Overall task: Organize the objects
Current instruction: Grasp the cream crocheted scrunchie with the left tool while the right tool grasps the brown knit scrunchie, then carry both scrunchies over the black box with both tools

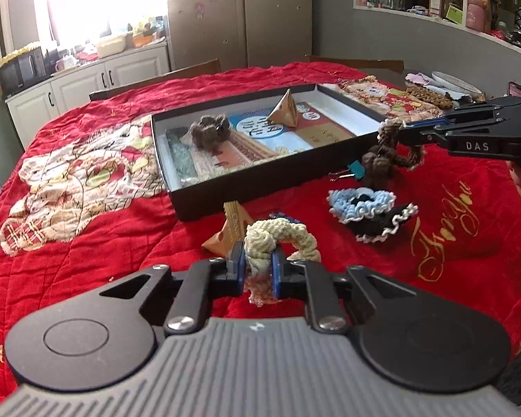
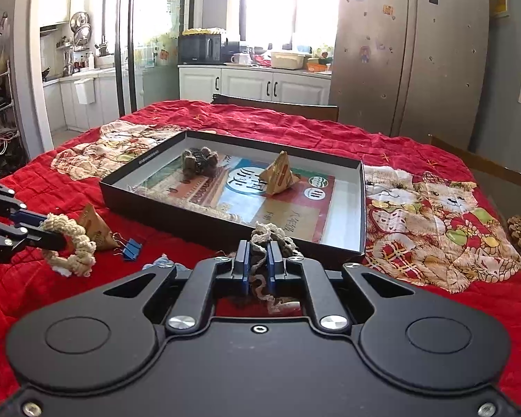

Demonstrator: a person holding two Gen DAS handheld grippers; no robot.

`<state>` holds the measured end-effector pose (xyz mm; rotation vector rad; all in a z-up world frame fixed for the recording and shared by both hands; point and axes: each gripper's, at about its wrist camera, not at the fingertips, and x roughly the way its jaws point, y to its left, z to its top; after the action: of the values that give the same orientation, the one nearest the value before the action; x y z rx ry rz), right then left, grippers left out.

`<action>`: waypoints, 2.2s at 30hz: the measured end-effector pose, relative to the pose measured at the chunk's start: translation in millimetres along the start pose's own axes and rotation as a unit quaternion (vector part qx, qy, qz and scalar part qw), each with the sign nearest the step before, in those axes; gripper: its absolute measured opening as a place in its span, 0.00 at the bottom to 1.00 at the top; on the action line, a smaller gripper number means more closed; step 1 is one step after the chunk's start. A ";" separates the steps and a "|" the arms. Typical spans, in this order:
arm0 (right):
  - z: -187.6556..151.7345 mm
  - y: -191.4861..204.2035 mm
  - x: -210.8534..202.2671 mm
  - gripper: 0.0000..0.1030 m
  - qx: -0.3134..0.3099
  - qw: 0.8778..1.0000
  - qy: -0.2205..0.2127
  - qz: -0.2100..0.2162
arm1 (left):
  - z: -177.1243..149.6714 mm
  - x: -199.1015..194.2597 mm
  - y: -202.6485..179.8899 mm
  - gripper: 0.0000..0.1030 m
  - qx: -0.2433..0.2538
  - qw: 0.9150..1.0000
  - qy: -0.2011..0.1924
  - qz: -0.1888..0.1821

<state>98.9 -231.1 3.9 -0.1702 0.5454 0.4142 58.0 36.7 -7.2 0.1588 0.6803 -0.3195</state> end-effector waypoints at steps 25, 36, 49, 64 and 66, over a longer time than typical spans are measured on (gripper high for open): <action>14.7 0.8 -21.0 0.09 -0.007 1.000 -0.031 -0.001 | 36.2 0.7 -15.1 0.17 0.024 0.999 -0.035 -0.005; 34.1 1.3 -14.5 0.09 -0.017 0.999 -0.046 -0.011 | 65.2 14.4 -10.8 0.18 0.014 0.999 -0.048 -0.008; 69.9 -20.8 37.4 0.09 -0.004 0.998 -0.032 -0.046 | 115.6 62.2 0.2 0.18 -0.008 0.998 -0.058 0.026; 93.2 -62.3 120.1 0.09 0.052 0.995 0.001 -0.084 | 157.6 136.5 6.8 0.18 -0.039 0.997 -0.033 0.062; 95.2 -66.3 130.6 0.09 0.060 0.994 0.007 -0.087 | 161.0 145.1 7.3 0.18 -0.042 0.997 -0.028 0.064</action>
<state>272.9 -221.9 17.5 -0.1038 0.5628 0.2111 261.8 -30.7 23.9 0.1133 0.6244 -0.1717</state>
